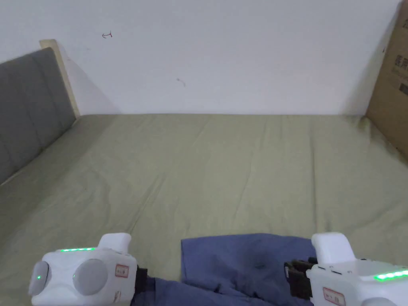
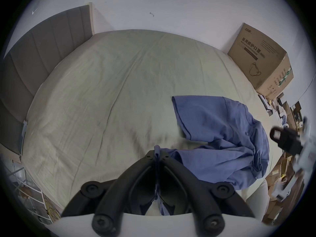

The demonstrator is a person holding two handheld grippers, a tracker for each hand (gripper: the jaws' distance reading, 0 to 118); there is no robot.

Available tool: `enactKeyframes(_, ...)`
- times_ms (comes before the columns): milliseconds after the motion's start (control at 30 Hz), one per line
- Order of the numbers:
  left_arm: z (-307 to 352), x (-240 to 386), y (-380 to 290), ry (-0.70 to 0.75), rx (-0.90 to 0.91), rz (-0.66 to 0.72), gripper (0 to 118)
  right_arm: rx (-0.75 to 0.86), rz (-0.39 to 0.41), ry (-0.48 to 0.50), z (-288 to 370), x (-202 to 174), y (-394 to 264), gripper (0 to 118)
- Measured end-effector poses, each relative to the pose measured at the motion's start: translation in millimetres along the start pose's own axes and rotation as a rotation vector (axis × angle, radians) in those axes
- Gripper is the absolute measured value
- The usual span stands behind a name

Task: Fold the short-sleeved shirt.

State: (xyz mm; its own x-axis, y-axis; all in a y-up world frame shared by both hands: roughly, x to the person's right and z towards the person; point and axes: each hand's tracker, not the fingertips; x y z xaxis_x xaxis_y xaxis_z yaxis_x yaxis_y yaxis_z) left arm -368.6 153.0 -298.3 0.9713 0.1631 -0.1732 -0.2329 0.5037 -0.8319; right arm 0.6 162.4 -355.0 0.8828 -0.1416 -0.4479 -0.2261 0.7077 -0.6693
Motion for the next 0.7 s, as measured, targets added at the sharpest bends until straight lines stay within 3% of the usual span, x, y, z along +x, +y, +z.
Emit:
enactKeyframes(33,-1,-1,0,-0.005,0.001,0.005,1,-0.027,0.025,0.023,-10,2,13,101)
enactKeyframes(67,-2,-2,0,-0.013,-0.001,0.007,1,-0.053,0.059,0.04,-22,2,24,109)
enactKeyframes(100,-3,-3,1,-0.019,-0.006,0.01,1,-0.076,0.121,0.052,-35,0,36,109)
enactKeyframes(133,-5,-1,0,-0.018,-0.008,0.01,1,-0.063,0.182,0.058,-48,0,45,118)
enactKeyframes(267,-14,-2,-2,-0.004,-0.032,0.009,1,-0.189,0.373,-0.022,-118,-2,76,117)
enactKeyframes(367,-18,-8,-4,-0.02,-0.046,0.04,1,-0.27,0.45,-0.006,-173,3,86,115)
enactKeyframes(500,-27,-13,4,-0.011,-0.07,0.035,1,-0.413,0.546,-0.07,-230,3,81,103)
enactKeyframes(533,-32,-13,5,-0.01,-0.077,0.032,1,-0.43,0.56,-0.03,-240,4,76,104)
enactKeyframes(600,-36,-13,7,-0.013,-0.08,0.027,1,-0.443,0.475,-0.032,-243,5,79,102)
enactKeyframes(633,-36,-13,8,-0.015,-0.079,0.029,1,-0.439,0.421,-0.032,-236,5,81,97)
enactKeyframes(667,-35,-13,10,-0.017,-0.076,0.032,1,-0.421,0.447,-0.015,-230,4,79,89)
enactKeyframes(700,-35,-13,12,-0.022,-0.075,0.029,1,-0.399,0.522,-0.001,-223,-1,76,74)
